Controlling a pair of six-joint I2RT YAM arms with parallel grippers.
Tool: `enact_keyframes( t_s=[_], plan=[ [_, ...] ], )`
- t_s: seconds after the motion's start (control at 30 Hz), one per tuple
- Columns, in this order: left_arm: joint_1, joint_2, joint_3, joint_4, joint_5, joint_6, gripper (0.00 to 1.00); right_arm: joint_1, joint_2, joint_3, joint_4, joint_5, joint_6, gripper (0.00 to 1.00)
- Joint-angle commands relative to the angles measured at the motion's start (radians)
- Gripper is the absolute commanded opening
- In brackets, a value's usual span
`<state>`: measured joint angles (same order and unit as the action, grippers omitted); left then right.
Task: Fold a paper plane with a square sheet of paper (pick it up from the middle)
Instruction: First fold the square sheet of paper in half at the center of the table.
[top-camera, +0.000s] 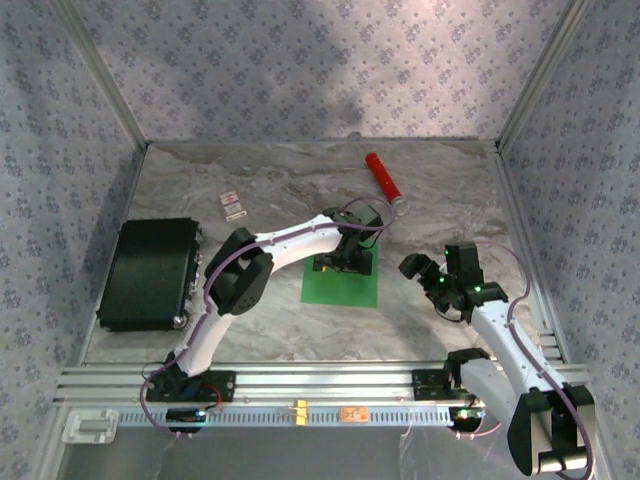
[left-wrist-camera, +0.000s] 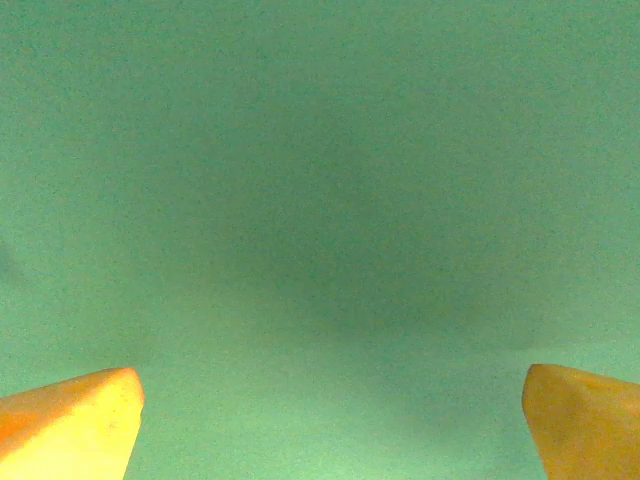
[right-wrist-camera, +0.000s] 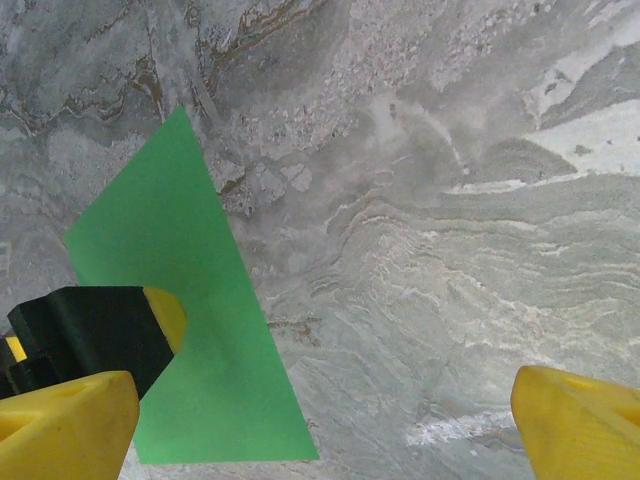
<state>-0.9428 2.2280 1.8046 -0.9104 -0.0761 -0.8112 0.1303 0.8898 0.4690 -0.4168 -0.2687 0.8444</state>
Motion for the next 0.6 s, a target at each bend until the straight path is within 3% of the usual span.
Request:
enact_keyframes(
  t_s=[0.0, 0.57],
  plan=[
    [0.004, 0.017, 0.032, -0.051, -0.029, -0.045, 0.97, -0.006, -0.009, -0.008, -0.028, 0.009, -0.014, 0.98],
    [0.016, 0.065, 0.010, -0.053, -0.025, -0.059, 0.97, -0.006, -0.005, -0.015, -0.031, 0.001, -0.022, 0.99]
  ],
)
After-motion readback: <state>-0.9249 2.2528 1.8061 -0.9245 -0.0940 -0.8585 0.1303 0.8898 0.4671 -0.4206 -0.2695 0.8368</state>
